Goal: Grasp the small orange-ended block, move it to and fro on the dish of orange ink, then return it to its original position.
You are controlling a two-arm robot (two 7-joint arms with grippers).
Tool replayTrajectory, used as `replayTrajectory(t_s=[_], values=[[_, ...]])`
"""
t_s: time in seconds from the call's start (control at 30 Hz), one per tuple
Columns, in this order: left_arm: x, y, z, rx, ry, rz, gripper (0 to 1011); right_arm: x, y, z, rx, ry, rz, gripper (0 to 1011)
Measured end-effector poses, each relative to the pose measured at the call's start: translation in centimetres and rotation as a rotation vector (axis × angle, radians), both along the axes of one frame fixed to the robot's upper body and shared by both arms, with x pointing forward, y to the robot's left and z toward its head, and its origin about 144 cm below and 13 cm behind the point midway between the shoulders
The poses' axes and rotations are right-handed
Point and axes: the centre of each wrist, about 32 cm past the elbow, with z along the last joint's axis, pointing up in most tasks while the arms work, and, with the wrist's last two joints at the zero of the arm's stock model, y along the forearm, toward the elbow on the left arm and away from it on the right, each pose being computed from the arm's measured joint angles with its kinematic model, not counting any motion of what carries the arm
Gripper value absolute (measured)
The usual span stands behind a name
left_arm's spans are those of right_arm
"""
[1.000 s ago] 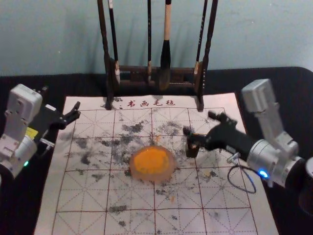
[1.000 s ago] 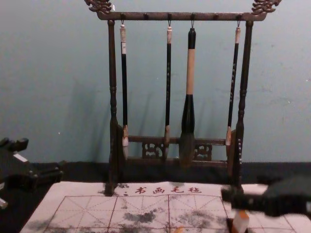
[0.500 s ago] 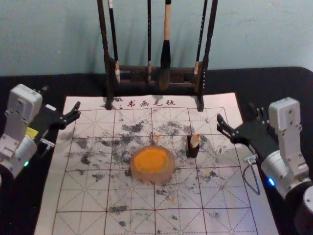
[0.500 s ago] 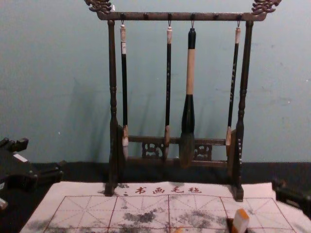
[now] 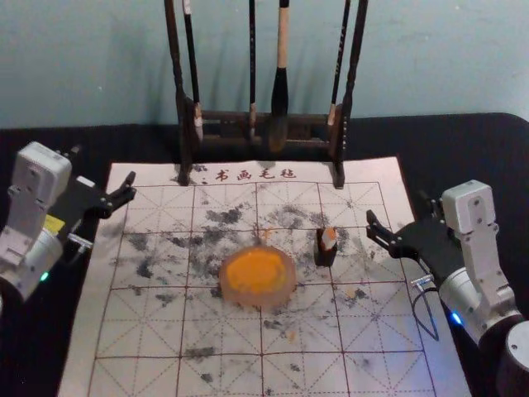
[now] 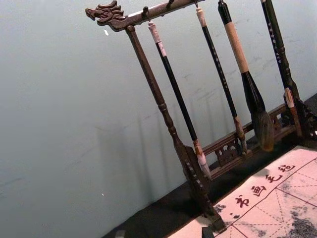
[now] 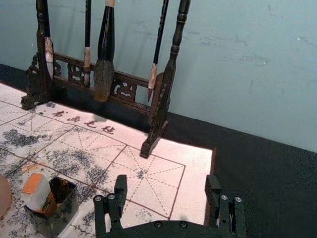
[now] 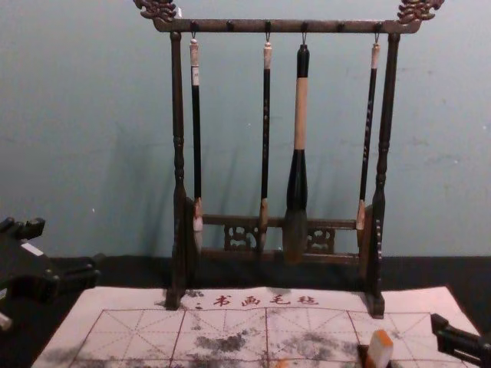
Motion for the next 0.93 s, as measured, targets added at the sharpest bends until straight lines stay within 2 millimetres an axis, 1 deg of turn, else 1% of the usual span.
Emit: replayTrajectory(t_s=[0.93], values=[[0.0,0.0,0.0,0.0,0.0,0.0,1001,0.04,0.0,0.21,0.007,-0.003,0.004,1003]])
